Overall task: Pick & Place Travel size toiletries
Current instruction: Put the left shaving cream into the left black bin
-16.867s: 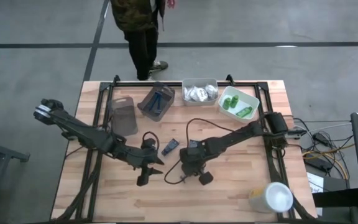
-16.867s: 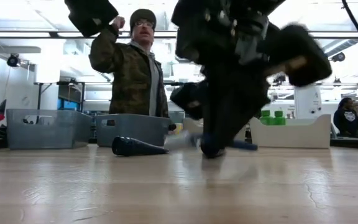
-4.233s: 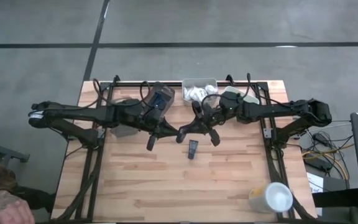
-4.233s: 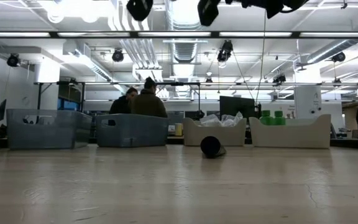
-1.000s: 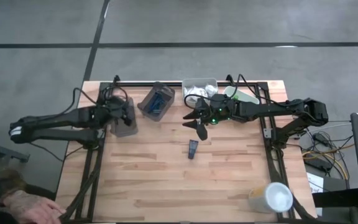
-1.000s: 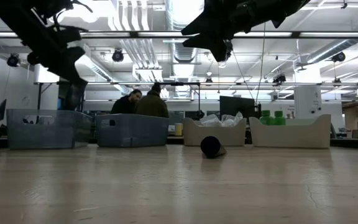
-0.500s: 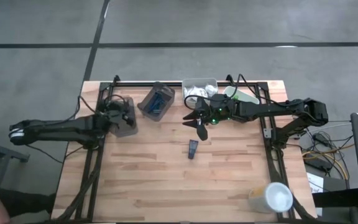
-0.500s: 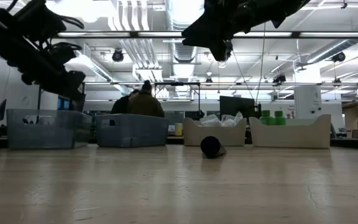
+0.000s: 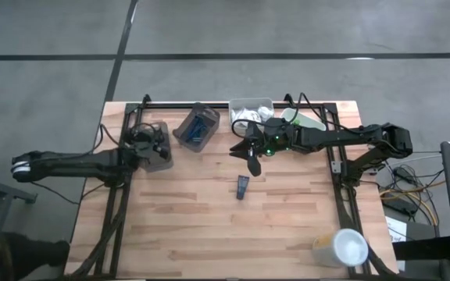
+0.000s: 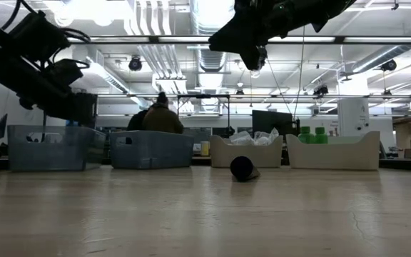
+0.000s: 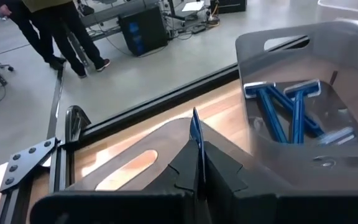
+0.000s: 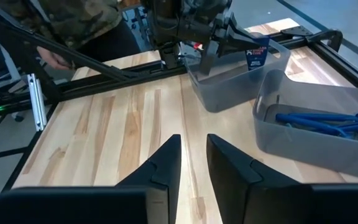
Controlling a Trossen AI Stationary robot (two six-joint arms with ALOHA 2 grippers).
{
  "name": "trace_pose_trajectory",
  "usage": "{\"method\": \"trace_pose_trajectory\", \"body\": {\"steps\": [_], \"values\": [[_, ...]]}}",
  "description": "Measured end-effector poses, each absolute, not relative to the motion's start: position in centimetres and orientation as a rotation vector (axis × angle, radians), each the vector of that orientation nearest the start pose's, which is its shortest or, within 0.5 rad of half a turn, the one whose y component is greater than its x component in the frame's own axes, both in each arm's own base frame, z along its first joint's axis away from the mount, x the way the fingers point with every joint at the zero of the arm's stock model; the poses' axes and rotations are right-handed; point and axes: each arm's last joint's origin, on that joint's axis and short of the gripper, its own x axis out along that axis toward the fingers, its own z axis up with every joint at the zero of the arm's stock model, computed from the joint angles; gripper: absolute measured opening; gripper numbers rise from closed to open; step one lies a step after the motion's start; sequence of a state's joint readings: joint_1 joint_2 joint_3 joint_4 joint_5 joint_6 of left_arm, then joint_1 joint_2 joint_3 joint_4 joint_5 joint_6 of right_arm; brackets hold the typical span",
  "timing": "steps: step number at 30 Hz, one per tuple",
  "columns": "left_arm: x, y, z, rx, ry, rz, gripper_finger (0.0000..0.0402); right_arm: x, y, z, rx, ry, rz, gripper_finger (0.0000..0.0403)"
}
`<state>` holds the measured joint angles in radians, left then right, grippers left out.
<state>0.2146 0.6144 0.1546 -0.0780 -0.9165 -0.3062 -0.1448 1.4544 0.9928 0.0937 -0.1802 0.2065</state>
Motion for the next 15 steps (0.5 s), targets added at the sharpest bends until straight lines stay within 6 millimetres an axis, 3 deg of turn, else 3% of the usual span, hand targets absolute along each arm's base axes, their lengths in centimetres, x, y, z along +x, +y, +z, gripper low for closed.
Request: {"method": "trace_pose_trajectory", "body": {"steps": [15], "values": [[11.41, 4.92, 14.75, -0.096, 0.332, 1.172, 0.005, 32.27, -4.17, 27.6, 0.266, 0.363, -0.002, 0.0038]]}}
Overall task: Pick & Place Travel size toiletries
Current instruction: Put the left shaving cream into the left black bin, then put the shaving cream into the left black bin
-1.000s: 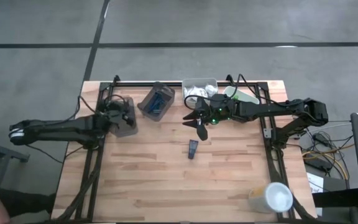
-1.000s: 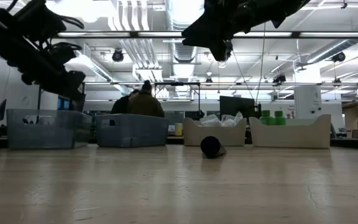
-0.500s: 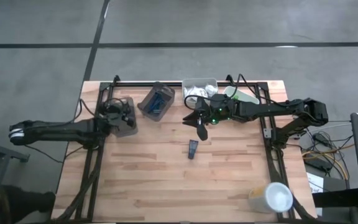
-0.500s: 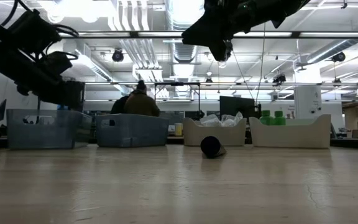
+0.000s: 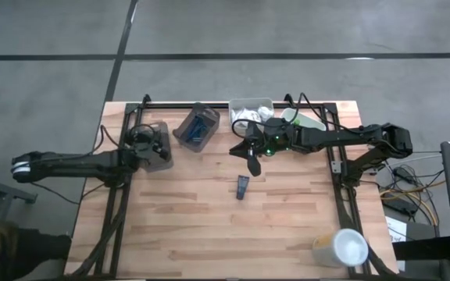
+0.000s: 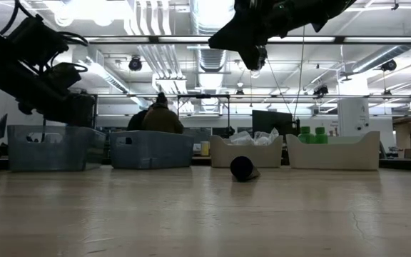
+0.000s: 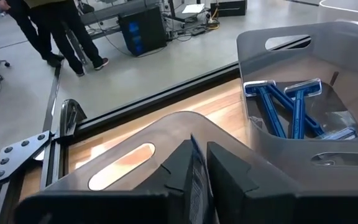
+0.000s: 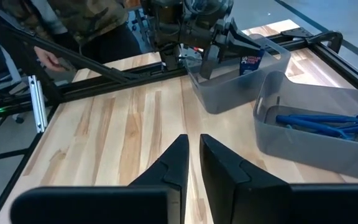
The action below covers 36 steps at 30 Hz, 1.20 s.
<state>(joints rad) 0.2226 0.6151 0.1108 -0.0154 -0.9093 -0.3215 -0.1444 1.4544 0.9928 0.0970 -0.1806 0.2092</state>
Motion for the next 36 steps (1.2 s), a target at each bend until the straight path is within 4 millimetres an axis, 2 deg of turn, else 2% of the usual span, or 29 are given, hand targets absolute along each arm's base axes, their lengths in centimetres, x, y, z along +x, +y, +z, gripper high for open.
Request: {"method": "trace_pose_trajectory", "body": {"steps": [6, 15, 23, 30, 36], "values": [[11.8, 4.9, 15.6, -0.134, 0.302, 1.133, 0.0089, 32.3, -4.2, 27.7, 0.265, 0.353, -0.001, 0.0038], [12.7, 4.9, 19.4, -0.183, 0.263, 1.035, 0.0139, 32.3, -4.2, 27.7, 0.265, 0.351, 0.001, 0.0062], [13.3, 4.7, 23.5, -0.185, 0.237, 0.869, 0.0147, 32.3, -4.1, 27.7, 0.281, 0.357, 0.003, 0.009], [14.3, 4.1, 26.8, -0.166, 0.218, 0.555, 0.0147, 32.0, -4.0, 26.9, 0.444, 0.449, -0.029, 0.0144], [15.6, 3.8, 29.1, -0.18, 0.211, 0.384, 0.0147, 31.5, -3.5, 26.1, 0.592, 0.569, 0.062, 0.0205]]}}
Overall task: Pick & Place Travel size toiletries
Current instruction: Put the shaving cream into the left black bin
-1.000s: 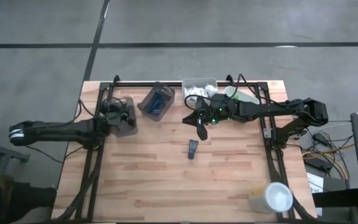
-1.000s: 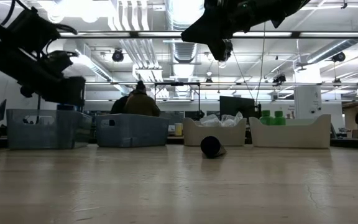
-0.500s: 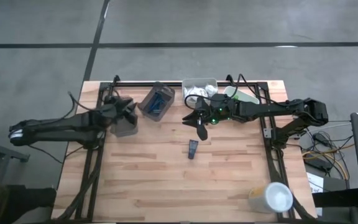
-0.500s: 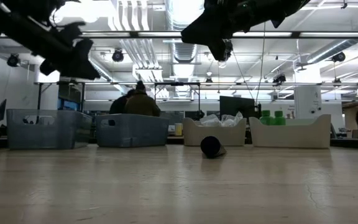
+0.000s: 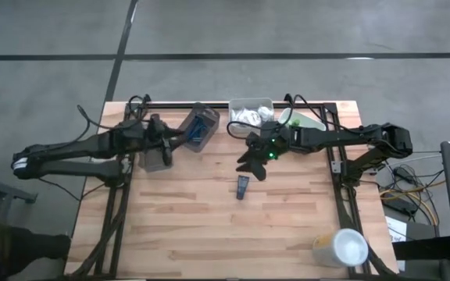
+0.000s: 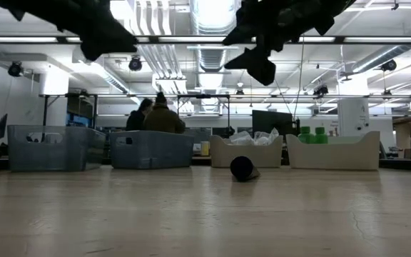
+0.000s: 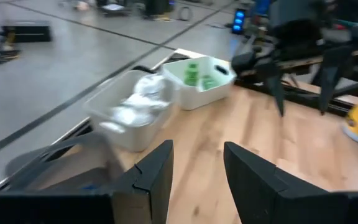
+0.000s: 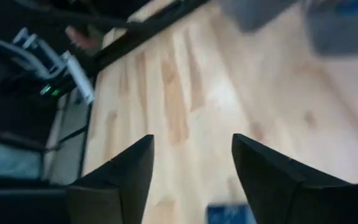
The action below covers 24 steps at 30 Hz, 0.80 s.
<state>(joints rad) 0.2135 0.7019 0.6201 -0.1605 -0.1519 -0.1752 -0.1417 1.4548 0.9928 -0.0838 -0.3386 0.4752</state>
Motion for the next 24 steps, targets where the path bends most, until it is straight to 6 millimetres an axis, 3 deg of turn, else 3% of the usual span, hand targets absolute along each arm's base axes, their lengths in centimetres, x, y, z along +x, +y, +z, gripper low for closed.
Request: {"method": "trace_pose_trajectory", "body": {"steps": [4, 9, 15, 18, 24], "values": [[17.2, 3.7, 30.0, -0.132, 0.244, 0.3, 0.0147, 31.1, -3.3, 25.7, 0.728, 0.65, 0.089, 0.023], [20.0, 3.2, 30.2, -0.132, 0.314, 0.166, 0.0147, 30.6, -3.0, 24.9, 0.961, 0.769, -0.009, 0.0241], [23.6, 1.9, 28.7, -0.126, 0.446, 0.064, 0.0144, 29.2, -2.0, 23.4, 0.96, 0.96, -0.183, 0.0233], [25.2, 1.1, 27.9, -0.116, 0.495, 0.029, 0.0142, 28.9, -1.8, 22.7, 0.957, 0.972, -0.291, 0.0223], [28.3, -0.6, 25.7, -0.119, 0.609, -0.024, 0.0142, 29.7, -0.7, 20.6, 0.925, 1.022, -0.283, 0.0208]]}}
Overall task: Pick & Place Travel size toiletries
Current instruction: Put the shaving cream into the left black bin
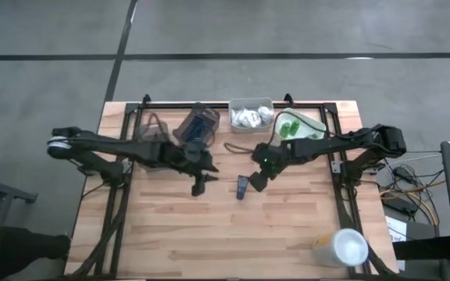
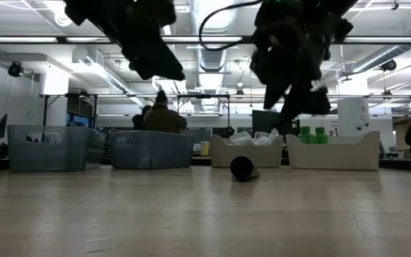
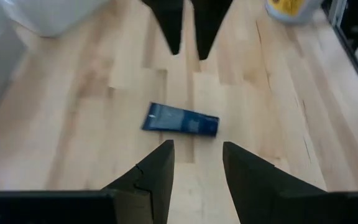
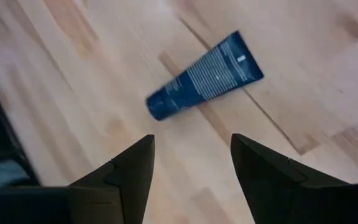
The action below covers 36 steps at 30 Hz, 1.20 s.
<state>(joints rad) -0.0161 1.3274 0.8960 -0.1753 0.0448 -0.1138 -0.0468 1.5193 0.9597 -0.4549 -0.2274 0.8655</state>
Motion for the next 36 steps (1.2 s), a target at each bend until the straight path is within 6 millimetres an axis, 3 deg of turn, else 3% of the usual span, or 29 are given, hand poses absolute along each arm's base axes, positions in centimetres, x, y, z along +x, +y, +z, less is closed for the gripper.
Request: {"method": "trace_pose_trajectory", "body": {"steps": [5, 12, 20, 28, 32, 36], "values": [[30.9, -1.9, 23.7, -0.09, 0.69, -0.037, 0.0141, 30.6, 0.3, 17.5, 0.78, 1.131, -0.212, 0.0193], [34.5, -2.0, 21.2, -0.136, 0.758, 0.105, 0.0129, 31.6, 0.7, 14.3, 0.85, 1.197, -0.078, 0.0171], [37.1, -2.2, 18.9, -0.16, 0.81, 0.137, 0.0117, 30.2, 0.2, 14.0, 0.975, 0.999, -0.071, 0.0154], [38.4, -2.5, 17.3, -0.149, 0.82, 0.129, 0.0114, 27.1, 0.0, 11.1, 1.245, 0.781, -0.185, 0.0144], [38.6, -2.9, 16.8, -0.127, 0.818, 0.113, 0.0114, 26.0, -0.3, 10.4, 1.372, 0.65, -0.31, 0.0156], [38.7, -3.0, 16.2, -0.114, 0.828, 0.106, 0.0114, 25.8, -0.4, 10.2, 1.401, 0.625, -0.349, 0.0179]]}}
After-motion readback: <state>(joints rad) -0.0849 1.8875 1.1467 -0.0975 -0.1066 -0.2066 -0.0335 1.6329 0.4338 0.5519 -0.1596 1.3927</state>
